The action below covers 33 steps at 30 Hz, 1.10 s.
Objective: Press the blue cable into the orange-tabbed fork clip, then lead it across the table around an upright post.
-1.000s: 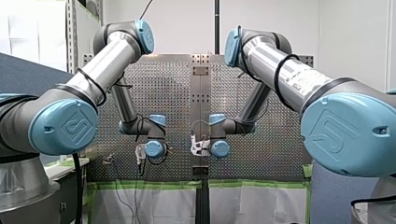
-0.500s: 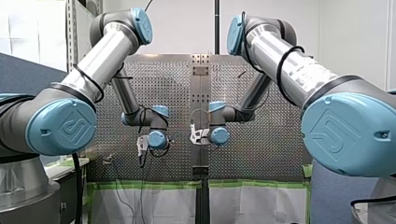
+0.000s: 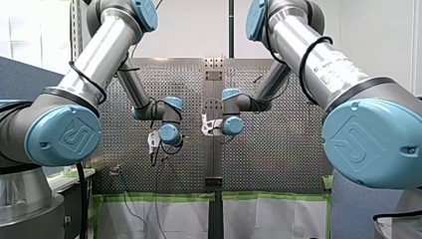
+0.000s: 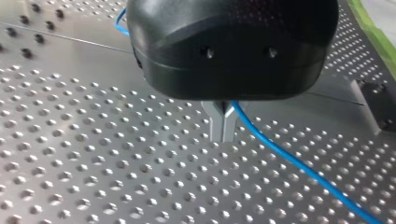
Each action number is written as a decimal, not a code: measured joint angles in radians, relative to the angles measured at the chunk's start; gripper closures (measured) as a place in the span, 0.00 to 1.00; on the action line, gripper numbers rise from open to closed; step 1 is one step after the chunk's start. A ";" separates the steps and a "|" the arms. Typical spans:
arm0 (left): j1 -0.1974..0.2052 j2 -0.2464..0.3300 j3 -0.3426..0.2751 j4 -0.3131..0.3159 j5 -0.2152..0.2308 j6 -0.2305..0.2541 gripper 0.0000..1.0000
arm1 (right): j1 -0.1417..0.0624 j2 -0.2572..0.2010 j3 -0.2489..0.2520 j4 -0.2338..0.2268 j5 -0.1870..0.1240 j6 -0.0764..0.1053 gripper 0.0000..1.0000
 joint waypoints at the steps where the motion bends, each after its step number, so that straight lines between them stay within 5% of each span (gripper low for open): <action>1: -0.001 0.010 0.000 -0.007 0.000 -0.001 1.00 | 0.000 -0.011 0.000 0.006 0.000 0.000 1.00; 13: 0.002 0.110 0.010 -0.039 -0.038 -0.029 1.00 | -0.002 -0.107 0.000 0.037 0.000 0.009 1.00; 33: -0.017 0.259 0.151 -0.176 -0.058 -0.040 1.00 | -0.011 -0.233 -0.008 0.055 -0.002 0.015 1.00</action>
